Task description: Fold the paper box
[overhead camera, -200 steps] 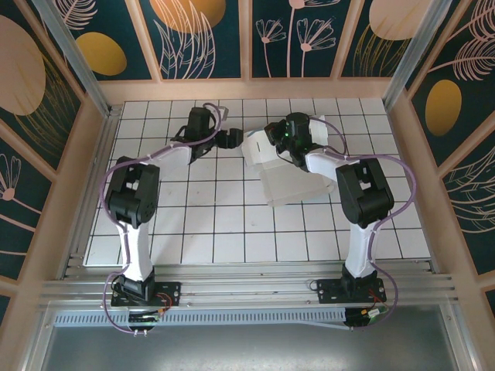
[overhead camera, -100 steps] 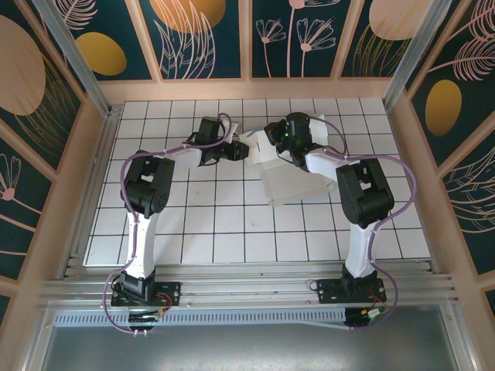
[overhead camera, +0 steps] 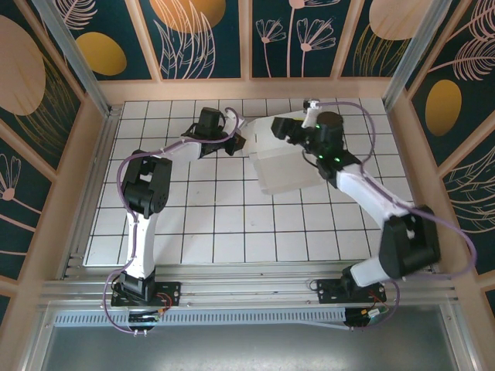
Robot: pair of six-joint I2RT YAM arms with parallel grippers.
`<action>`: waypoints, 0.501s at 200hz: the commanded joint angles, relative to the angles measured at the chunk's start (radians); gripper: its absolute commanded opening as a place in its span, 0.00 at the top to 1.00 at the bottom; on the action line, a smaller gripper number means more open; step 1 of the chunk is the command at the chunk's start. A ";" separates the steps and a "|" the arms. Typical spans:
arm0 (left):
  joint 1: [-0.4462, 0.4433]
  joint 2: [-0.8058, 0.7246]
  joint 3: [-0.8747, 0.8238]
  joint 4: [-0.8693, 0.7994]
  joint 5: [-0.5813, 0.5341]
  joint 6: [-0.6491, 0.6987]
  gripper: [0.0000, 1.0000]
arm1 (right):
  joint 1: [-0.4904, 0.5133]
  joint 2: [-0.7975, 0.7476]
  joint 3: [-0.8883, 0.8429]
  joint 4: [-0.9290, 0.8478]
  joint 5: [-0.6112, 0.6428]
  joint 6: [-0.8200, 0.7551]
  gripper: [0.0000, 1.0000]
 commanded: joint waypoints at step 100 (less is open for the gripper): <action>-0.007 -0.084 0.008 -0.096 -0.085 0.482 1.00 | -0.072 0.259 0.221 -0.273 0.048 -1.630 0.24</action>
